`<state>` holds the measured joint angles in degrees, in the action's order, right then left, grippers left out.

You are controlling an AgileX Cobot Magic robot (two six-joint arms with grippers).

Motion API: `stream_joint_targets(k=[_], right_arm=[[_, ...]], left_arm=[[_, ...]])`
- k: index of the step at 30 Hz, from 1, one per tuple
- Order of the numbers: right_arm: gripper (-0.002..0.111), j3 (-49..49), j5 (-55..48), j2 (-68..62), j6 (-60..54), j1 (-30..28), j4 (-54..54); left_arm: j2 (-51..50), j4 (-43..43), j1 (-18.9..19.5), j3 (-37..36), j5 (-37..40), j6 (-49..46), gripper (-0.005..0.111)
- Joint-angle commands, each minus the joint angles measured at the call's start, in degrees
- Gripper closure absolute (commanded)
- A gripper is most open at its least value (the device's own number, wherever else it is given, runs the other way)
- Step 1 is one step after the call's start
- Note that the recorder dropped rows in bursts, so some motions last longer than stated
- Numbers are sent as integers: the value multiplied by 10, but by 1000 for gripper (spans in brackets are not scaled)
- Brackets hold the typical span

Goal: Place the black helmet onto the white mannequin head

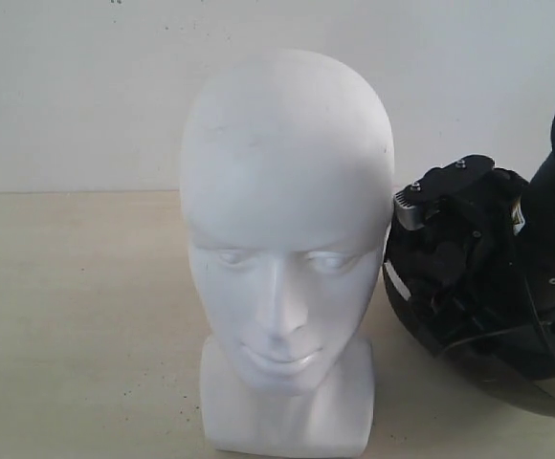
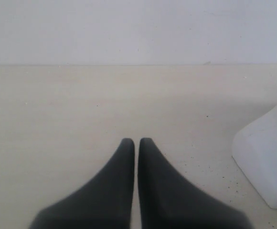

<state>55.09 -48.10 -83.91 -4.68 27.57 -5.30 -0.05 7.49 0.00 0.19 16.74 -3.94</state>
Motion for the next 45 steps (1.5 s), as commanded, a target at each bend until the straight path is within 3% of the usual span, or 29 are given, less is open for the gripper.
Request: stream_joint_targets(k=[1,8,15,23,38,45], right_arm=[[49,-22,43,-8,-8,3,31],[49,-64,125,-8,14,3,6],[49,-64,128,-8,30,3,-17],[49,-64,133,-8,154,3,-184],[49,-64,151,-29,198,2,-237],[49,-64,169,-29,192,-50,-215]], left_arm=[[0,0,-2,-2,-1,4,102],[0,0,-2,-2,-1,4,102],[0,0,-2,-2,-1,4,102],[0,0,-2,-2,-1,4,102],[0,0,-2,-2,-1,4,102],[0,0,-2,-2,-1,4,102]])
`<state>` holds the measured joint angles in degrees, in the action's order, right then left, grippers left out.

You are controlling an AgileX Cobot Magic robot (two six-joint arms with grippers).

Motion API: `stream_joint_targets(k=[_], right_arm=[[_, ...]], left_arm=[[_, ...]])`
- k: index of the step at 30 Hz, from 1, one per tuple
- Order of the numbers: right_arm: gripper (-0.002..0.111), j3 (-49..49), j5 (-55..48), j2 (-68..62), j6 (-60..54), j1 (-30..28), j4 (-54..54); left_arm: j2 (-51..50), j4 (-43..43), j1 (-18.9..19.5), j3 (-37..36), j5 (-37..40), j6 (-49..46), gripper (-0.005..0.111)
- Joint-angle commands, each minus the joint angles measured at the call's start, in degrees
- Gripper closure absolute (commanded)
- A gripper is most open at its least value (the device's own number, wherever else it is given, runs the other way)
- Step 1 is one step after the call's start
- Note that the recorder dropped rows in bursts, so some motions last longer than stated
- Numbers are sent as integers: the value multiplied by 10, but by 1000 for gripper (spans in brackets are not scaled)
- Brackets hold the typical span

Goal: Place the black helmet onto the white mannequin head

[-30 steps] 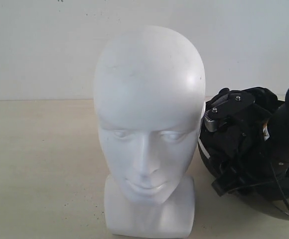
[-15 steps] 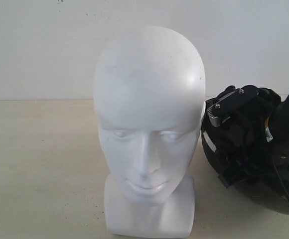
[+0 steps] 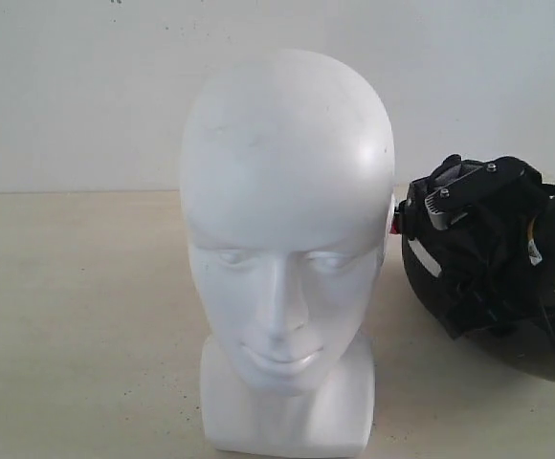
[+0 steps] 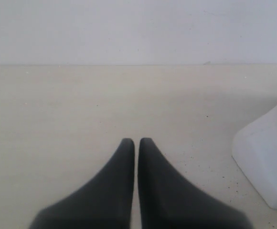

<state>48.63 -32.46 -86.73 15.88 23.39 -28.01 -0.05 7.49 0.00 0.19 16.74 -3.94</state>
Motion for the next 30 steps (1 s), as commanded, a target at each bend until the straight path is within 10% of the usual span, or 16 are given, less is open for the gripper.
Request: stream_joint_targets(k=[1,18,30], right_arm=[[49,0,17,-1,-23,-9,22],[49,62,-7,-84,-129,-9,68],[95,75,-29,-92,-133,-9,72]], left_arm=[[0,0,-2,-2,-1,4,102],[0,0,-2,-2,-1,4,102],[0,0,-2,-2,-1,4,102]])
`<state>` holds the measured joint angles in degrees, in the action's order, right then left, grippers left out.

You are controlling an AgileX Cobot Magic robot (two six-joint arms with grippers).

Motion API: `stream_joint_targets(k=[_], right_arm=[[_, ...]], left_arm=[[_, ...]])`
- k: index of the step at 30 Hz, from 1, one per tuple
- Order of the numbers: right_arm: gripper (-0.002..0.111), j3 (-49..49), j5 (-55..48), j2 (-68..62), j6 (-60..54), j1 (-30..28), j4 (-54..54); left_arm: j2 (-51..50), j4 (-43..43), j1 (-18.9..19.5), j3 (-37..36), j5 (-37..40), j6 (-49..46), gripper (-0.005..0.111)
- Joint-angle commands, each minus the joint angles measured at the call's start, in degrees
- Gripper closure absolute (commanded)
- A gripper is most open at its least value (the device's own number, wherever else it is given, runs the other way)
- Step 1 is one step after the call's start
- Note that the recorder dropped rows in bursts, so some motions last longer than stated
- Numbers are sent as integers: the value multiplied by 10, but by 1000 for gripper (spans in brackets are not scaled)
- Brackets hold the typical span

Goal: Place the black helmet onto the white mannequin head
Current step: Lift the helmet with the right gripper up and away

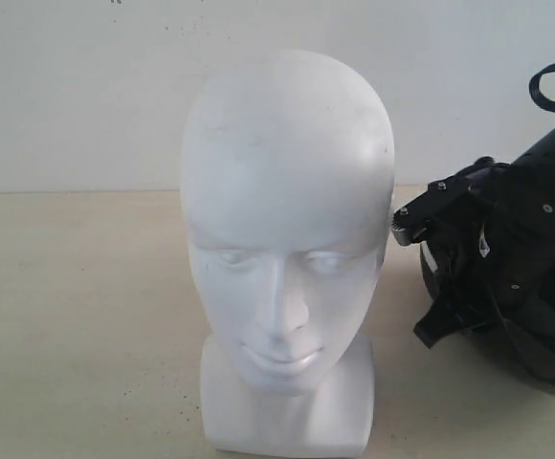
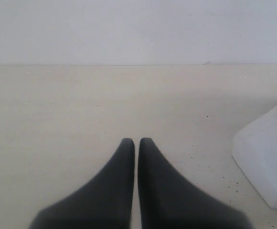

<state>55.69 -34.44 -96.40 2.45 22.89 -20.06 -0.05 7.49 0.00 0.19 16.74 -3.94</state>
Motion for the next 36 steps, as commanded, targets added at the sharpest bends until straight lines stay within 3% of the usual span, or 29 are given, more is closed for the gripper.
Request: stream_joint_targets(k=[1,3,15,24,27,31,36], right_arm=[[98,5,-10,8,2,-4,-8],[109,11,-19,12,2,-4,-12],[108,107,-62,84,-6,-4,-15],[108,103,164,217,47,-4,-15],[108,51,308,262,47,-4,-15],[109,0,413,292,47,-6,-12],[109,-65,548,318,21,-25,75]], left_arm=[[0,0,-2,-2,-1,4,102],[0,0,-2,-2,-1,4,102],[0,0,-2,-2,-1,4,102],[0,0,-2,-2,-1,4,102],[0,0,-2,-2,-1,4,102],[0,0,-2,-2,-1,4,102],[0,0,-2,-2,-1,4,102]])
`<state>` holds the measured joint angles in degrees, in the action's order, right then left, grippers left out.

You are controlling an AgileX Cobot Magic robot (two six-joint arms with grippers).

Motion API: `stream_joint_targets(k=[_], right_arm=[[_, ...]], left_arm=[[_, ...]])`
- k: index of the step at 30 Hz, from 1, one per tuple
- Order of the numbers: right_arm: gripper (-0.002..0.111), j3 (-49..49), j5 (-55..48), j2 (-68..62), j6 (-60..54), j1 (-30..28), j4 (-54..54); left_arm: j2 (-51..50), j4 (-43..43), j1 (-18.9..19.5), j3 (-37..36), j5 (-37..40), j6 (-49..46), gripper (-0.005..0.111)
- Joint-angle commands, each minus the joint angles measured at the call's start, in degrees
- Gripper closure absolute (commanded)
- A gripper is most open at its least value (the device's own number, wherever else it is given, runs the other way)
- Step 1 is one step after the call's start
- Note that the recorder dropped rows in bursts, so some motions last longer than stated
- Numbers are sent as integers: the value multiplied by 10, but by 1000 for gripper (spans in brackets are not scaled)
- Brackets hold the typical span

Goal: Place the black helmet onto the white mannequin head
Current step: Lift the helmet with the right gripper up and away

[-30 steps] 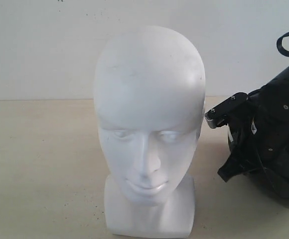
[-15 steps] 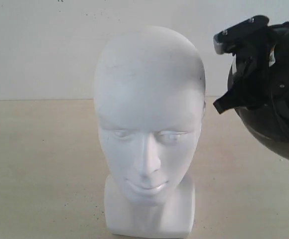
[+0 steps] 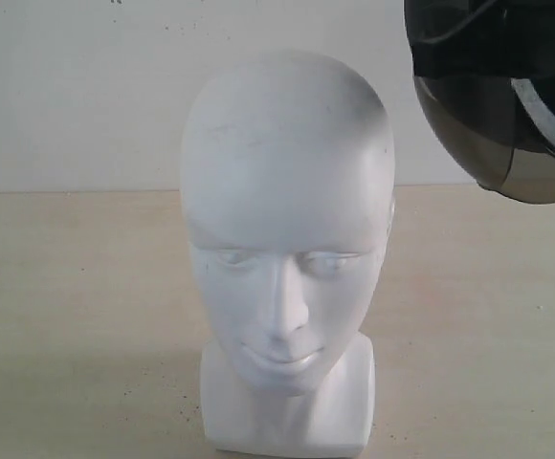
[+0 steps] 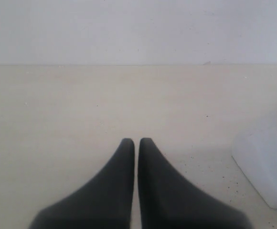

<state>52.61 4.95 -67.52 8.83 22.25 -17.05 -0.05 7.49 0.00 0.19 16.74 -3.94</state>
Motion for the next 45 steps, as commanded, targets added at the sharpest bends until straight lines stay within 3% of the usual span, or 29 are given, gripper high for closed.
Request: stream_joint_targets(k=[1,5,9,16,20,29,36,45], right_arm=[[109,-51,184,34,-59,-23,72],[109,-121,295,55,-152,-24,195],[109,-183,408,72,-165,-24,204],[109,-275,551,79,-150,-24,208],[109,-324,650,80,-74,-24,221],[109,-330,650,79,100,-24,193],[109,-260,650,80,207,-24,85],[109,-192,650,80,371,-24,72]], left_arm=[[0,0,-2,-2,-1,4,102],[0,0,-2,-2,-1,4,102],[0,0,-2,-2,-1,4,102],[0,0,-2,-2,-1,4,102],[0,0,-2,-2,-1,4,102],[0,0,-2,-2,-1,4,102],[0,0,-2,-2,-1,4,102],[0,0,-2,-2,-1,4,102]])
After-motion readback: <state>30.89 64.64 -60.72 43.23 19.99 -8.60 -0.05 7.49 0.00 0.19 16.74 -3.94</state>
